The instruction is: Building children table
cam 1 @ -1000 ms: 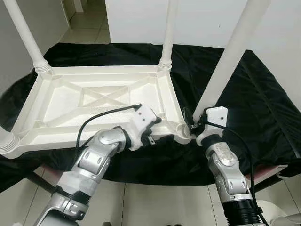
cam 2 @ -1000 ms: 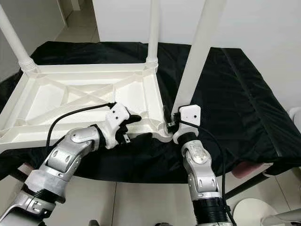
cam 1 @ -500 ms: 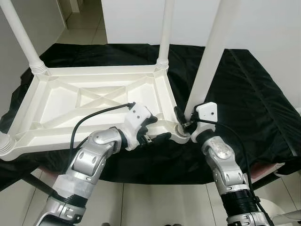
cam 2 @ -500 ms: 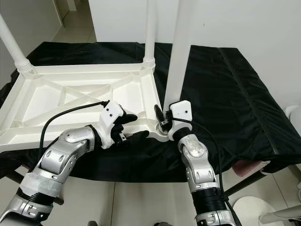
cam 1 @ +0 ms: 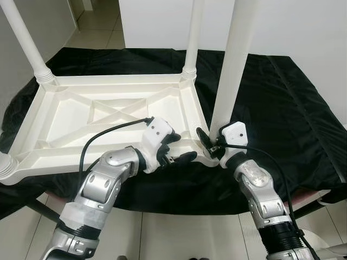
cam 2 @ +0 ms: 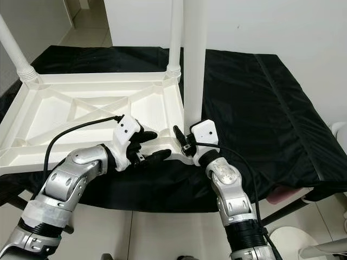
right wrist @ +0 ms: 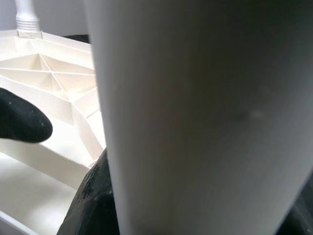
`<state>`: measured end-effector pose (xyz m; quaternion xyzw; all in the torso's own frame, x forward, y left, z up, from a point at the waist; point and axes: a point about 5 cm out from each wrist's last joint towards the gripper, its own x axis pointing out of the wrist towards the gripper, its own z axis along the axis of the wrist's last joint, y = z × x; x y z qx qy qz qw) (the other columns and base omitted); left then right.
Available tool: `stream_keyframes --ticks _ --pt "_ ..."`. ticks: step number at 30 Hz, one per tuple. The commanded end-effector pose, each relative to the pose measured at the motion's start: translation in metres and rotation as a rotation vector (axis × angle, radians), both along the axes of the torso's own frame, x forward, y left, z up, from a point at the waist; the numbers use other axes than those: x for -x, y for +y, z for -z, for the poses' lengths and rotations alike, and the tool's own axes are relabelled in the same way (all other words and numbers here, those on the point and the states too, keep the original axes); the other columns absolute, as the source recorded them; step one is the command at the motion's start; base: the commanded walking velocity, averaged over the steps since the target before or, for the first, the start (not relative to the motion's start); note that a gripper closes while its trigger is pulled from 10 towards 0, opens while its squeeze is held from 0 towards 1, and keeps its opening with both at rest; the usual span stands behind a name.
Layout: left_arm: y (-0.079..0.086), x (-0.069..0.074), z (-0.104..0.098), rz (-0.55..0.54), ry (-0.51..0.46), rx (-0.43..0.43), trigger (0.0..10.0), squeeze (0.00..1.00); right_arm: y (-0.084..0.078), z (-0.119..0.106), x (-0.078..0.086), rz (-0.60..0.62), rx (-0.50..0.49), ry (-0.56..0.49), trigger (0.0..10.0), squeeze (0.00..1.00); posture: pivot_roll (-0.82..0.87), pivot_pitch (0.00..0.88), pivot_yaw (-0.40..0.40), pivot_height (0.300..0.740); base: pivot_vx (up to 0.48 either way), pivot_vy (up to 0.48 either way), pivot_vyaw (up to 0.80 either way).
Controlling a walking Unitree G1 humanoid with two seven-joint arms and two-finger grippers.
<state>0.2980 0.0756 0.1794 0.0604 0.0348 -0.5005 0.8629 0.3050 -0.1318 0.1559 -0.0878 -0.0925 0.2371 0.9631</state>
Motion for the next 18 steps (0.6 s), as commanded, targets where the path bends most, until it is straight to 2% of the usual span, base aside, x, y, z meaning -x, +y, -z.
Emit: stream_keyframes --ticks 1,2,3,9,18 --pt "0.001 -0.004 -0.004 -0.08 -0.01 0.003 10.0 0.0 -0.003 0.034 0.004 0.0 -0.024 0.182 10.0 0.0 -0.01 0.099 0.01 0.74 0.0 0.0 0.0" --pt "0.001 -0.004 -0.004 -0.08 -0.01 0.003 10.0 0.0 -0.003 0.034 0.004 0.0 -0.024 0.182 10.0 0.0 -0.01 0.099 0.01 0.74 0.0 0.0 0.0" --pt "0.001 -0.004 -0.004 -0.081 -0.011 0.004 10.0 0.0 -0.004 0.033 0.001 0.012 -0.085 0.199 10.0 0.0 -0.01 0.098 0.009 0.74 0.0 0.0 0.0" --pt "0.001 -0.004 -0.006 -0.088 -0.017 0.007 10.0 0.0 -0.007 0.032 -0.005 0.034 -0.159 0.227 10.0 0.0 -0.01 0.094 0.005 0.74 0.0 0.0 0.0" --pt "0.004 -0.006 -0.008 -0.109 -0.024 0.015 10.0 0.0 -0.007 0.033 -0.011 0.076 -0.181 0.242 10.0 0.0 0.0 0.083 -0.006 0.74 0.0 0.0 0.0"
